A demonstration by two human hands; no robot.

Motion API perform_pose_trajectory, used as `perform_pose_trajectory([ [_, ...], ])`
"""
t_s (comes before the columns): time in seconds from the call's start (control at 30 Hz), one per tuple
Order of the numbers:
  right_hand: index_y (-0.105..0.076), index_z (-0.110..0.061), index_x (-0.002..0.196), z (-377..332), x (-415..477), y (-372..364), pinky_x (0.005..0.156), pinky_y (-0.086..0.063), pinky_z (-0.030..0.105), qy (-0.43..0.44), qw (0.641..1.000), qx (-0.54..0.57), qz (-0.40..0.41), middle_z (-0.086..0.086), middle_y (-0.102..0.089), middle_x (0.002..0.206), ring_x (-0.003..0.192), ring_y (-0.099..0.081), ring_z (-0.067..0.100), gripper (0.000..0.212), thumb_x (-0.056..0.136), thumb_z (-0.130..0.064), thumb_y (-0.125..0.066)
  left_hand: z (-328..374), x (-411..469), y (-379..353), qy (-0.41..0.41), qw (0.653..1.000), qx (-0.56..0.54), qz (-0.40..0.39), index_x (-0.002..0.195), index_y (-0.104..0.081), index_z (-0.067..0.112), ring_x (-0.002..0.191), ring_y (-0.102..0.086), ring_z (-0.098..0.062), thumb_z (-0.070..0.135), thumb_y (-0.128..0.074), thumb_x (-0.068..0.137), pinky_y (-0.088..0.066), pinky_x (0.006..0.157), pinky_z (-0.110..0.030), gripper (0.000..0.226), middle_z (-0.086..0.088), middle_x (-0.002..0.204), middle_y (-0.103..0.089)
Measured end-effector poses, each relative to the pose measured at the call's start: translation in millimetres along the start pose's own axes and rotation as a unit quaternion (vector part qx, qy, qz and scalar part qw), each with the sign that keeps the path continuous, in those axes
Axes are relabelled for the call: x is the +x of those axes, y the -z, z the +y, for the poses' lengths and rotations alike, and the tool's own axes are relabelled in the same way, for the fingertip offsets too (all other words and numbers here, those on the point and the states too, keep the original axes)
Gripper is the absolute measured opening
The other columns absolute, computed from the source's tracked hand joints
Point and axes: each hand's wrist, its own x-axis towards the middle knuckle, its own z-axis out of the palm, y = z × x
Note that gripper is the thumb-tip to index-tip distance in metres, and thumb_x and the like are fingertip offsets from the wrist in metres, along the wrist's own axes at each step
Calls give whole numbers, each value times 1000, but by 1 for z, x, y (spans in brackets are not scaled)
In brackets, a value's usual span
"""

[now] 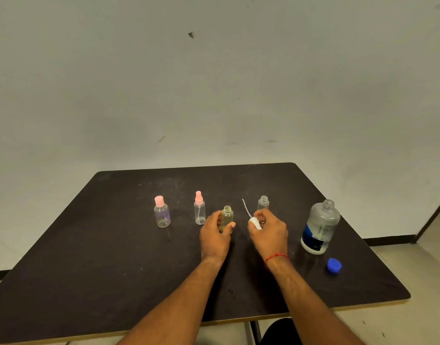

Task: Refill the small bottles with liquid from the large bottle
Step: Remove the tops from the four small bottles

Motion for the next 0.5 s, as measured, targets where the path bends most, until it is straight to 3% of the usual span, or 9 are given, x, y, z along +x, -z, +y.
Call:
perform_pose_trajectory([
  [0.13,-58,-27,82,3,3,-17,69,-51,28,-14,999,-35,-13,-10,-59,71,78,-58,13,9,79,-24,-66,-2,8,-5,9,1000,-5,-3,103,-66,28,92,-67,2,19,-82,83,-58,86,-25,27,15,95,-70],
  [0.27,-58,-18,79,2,8,-23,66,-45,26,-24,998,-62,-19,0,-60,71,65,-42,2,6,82,-19,-63,-3,20,-11,17,1000,-6,-4,107,-67,24,95,-67,0,21,-82,83,-57,88,-26,28,12,99,-72],
  [0.5,-61,-11,76,9,16,-37,62,-51,33,7,994,-104,-28,7,-61,76,70,-59,23,11,80,-22,-61,-4,31,-16,24,1000,-10,-2,113,-68,22,97,-67,-3,21,-81,84,-55,88,-22,32,9,104,-72],
])
